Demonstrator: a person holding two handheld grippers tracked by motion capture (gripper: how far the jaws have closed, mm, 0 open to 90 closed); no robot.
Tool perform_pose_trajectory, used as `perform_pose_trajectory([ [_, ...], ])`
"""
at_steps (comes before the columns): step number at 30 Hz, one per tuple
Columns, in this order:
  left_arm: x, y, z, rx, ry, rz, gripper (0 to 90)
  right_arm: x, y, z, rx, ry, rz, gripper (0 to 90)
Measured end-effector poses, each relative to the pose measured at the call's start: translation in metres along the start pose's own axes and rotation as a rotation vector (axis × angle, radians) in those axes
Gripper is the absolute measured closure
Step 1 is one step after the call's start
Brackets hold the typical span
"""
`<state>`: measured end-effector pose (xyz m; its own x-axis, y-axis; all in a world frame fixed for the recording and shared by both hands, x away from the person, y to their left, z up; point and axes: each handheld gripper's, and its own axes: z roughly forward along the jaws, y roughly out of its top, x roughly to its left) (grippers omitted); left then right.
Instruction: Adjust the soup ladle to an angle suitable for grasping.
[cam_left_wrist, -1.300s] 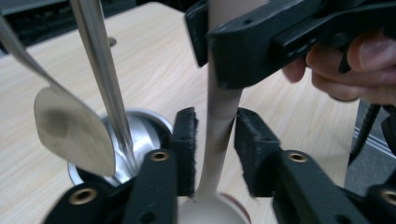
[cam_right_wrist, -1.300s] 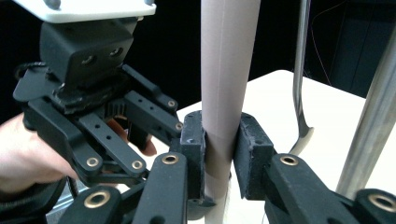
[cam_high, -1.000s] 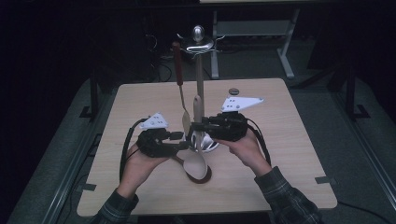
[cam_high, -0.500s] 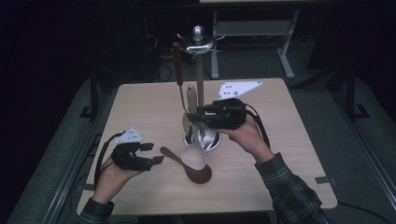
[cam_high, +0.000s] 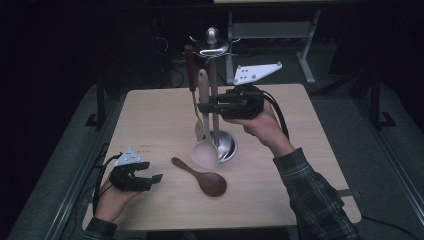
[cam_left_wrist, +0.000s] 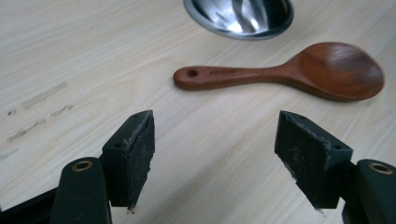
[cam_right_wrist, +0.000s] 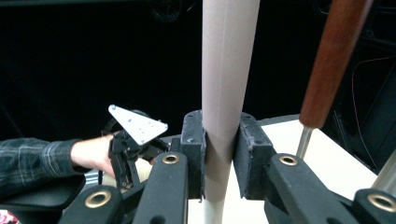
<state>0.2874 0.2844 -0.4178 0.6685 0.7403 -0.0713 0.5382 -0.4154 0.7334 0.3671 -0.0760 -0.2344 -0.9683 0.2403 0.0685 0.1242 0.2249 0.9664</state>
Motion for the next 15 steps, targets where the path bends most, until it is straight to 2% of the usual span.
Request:
perform_pose_trajectory([
  [4, 0.001, 0.0, -0.001, -0.019, 0.008, -0.011, 28.3, -0.006, 0.004, 0.001, -0.003, 0.008, 0.009, 75.2],
  [15, 0.003, -0.002, 0.0, -0.019, 0.017, -0.003, 28.4, -0.02, 0.005, 0.002, -0.028, 0.024, 0.042, 75.1],
])
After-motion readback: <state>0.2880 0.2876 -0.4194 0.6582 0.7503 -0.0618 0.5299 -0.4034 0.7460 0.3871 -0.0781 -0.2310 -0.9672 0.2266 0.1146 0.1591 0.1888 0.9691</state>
